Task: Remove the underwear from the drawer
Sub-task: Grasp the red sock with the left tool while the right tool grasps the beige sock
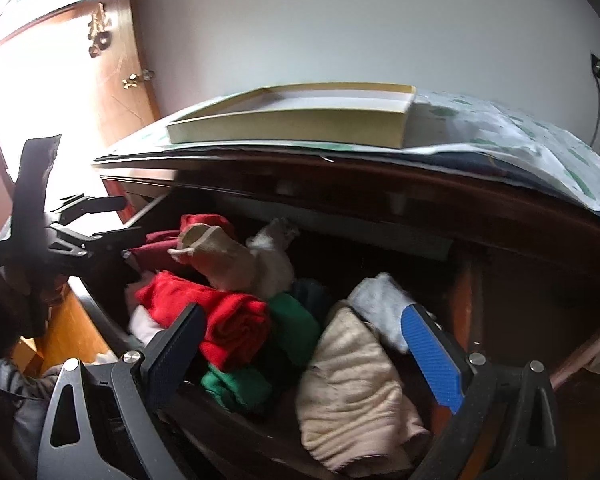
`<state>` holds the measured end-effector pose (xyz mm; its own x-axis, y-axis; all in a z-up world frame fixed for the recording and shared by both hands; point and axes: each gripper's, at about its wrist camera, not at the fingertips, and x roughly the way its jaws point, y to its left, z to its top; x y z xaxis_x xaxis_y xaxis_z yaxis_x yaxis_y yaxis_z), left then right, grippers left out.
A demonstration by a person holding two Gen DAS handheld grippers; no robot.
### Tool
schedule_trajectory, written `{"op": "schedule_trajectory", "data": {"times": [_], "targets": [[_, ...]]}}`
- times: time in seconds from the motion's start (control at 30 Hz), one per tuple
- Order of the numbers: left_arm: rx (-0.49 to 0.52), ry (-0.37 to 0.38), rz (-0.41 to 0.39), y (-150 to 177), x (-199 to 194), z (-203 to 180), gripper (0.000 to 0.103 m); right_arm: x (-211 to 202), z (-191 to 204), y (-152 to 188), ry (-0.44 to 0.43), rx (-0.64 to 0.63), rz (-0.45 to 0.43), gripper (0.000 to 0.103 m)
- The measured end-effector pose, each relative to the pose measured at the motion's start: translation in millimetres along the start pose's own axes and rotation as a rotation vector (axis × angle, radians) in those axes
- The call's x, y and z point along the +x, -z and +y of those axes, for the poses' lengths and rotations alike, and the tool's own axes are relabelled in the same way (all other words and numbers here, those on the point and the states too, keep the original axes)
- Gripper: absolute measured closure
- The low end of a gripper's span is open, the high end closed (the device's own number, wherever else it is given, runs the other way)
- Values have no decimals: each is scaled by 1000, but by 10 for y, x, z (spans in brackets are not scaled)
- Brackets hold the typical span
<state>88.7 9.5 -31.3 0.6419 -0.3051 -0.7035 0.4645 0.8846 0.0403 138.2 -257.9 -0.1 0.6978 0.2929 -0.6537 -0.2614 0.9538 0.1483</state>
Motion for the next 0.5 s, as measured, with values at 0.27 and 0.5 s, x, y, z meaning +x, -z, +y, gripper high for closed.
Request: {"op": "schedule_trajectory", "data": {"times": [0.27,0.5], "targets": [[-8,-12,50,-57,159,58,2,173,-177,-204,-23,19,53,4],[-39,11,114,-82,264,157,2,493,-142,-272,-57,-35,181,26]]}}
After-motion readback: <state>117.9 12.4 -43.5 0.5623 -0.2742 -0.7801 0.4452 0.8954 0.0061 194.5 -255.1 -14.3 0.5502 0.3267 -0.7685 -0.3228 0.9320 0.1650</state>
